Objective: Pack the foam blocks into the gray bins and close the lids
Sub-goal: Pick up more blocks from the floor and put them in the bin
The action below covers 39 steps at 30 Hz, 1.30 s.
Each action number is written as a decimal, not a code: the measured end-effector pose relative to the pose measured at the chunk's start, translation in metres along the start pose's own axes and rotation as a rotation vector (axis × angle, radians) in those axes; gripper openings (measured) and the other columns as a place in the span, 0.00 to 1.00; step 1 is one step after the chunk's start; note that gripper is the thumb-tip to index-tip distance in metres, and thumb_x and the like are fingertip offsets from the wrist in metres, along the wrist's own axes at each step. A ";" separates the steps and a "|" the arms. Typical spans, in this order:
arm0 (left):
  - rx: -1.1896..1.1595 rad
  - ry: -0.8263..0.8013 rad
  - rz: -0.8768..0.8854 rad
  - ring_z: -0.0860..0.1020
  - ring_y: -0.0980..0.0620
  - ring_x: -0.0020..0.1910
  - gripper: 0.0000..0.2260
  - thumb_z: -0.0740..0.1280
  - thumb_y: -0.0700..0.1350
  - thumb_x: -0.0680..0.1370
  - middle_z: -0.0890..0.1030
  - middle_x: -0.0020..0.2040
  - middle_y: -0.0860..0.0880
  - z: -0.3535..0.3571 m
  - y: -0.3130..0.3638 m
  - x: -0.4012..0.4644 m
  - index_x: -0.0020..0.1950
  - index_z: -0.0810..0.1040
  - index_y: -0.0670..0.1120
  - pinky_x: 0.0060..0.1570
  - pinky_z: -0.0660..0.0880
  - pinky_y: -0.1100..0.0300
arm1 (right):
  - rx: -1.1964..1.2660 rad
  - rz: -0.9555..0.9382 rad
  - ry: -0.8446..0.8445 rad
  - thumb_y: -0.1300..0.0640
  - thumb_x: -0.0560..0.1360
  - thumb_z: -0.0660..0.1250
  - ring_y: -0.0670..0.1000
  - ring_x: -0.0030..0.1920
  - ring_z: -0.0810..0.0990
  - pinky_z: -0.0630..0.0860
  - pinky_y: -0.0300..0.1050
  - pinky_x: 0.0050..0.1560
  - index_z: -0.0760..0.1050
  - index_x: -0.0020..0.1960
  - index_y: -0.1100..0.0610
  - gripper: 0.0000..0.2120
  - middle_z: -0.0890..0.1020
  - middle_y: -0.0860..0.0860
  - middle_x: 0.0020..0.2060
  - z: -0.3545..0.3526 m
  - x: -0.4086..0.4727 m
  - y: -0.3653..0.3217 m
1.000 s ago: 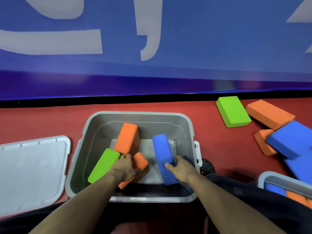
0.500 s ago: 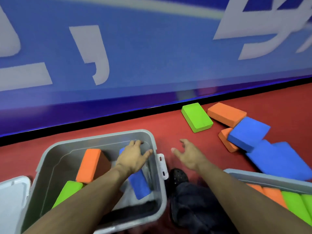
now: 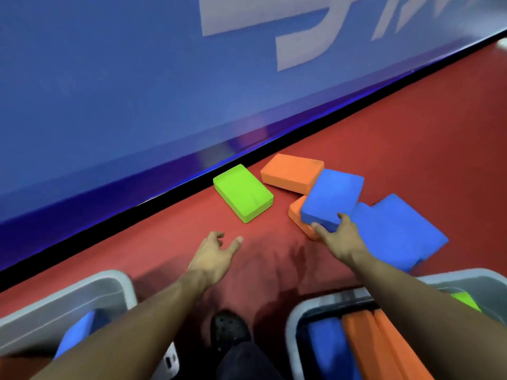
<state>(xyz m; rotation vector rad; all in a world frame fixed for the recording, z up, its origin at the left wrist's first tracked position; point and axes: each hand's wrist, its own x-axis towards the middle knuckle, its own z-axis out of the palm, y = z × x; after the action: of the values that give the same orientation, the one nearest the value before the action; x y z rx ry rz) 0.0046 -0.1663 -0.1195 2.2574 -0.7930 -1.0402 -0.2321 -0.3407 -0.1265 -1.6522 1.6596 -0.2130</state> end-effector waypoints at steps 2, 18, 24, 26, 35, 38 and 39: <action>-0.069 -0.018 -0.030 0.76 0.48 0.65 0.33 0.64 0.65 0.78 0.76 0.69 0.46 0.028 0.006 0.030 0.75 0.67 0.45 0.68 0.70 0.52 | 0.070 0.097 0.034 0.41 0.75 0.72 0.63 0.73 0.68 0.66 0.55 0.72 0.56 0.80 0.61 0.44 0.65 0.63 0.75 -0.001 0.035 0.017; -0.900 -0.282 -0.266 0.77 0.51 0.59 0.19 0.69 0.64 0.75 0.79 0.53 0.52 0.245 0.084 0.132 0.56 0.77 0.51 0.61 0.71 0.52 | 0.786 0.110 -0.258 0.45 0.80 0.68 0.53 0.29 0.78 0.69 0.38 0.27 0.72 0.42 0.54 0.14 0.73 0.47 0.23 0.042 0.140 0.085; -0.993 -0.202 -0.147 0.83 0.51 0.58 0.25 0.75 0.62 0.71 0.86 0.56 0.53 0.228 0.095 0.153 0.62 0.82 0.48 0.61 0.77 0.49 | 0.640 0.109 -0.264 0.42 0.75 0.72 0.53 0.31 0.78 0.74 0.41 0.32 0.65 0.57 0.53 0.23 0.77 0.50 0.30 0.032 0.137 0.086; -0.973 -0.145 -0.154 0.84 0.49 0.56 0.19 0.75 0.56 0.74 0.87 0.54 0.50 0.228 0.100 0.154 0.60 0.82 0.46 0.60 0.79 0.48 | 0.618 0.104 -0.291 0.39 0.74 0.72 0.52 0.31 0.78 0.73 0.40 0.31 0.67 0.54 0.51 0.22 0.78 0.51 0.33 0.028 0.139 0.086; -1.040 -0.021 -0.199 0.86 0.46 0.49 0.11 0.76 0.49 0.75 0.87 0.51 0.45 0.215 0.080 0.158 0.51 0.80 0.46 0.50 0.83 0.48 | -0.537 0.118 0.189 0.21 0.66 0.64 0.61 0.76 0.62 0.61 0.59 0.73 0.55 0.81 0.53 0.55 0.63 0.56 0.77 -0.051 0.191 0.159; -1.037 0.010 -0.204 0.85 0.47 0.43 0.09 0.75 0.47 0.75 0.85 0.46 0.45 0.207 0.070 0.155 0.49 0.78 0.45 0.42 0.83 0.53 | -0.524 0.224 0.181 0.17 0.60 0.63 0.61 0.74 0.63 0.61 0.59 0.72 0.67 0.73 0.52 0.53 0.66 0.55 0.73 -0.049 0.192 0.165; -1.031 0.016 -0.199 0.84 0.49 0.39 0.08 0.75 0.47 0.76 0.84 0.43 0.46 0.205 0.067 0.152 0.48 0.78 0.46 0.38 0.83 0.55 | -0.528 0.205 0.182 0.17 0.59 0.64 0.60 0.74 0.64 0.61 0.59 0.72 0.70 0.69 0.53 0.51 0.68 0.55 0.72 -0.048 0.193 0.165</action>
<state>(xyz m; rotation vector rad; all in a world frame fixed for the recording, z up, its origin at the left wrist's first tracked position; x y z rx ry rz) -0.0969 -0.3620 -0.2650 1.4431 0.0390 -1.1471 -0.3634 -0.5108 -0.2692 -1.8587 2.1399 0.2026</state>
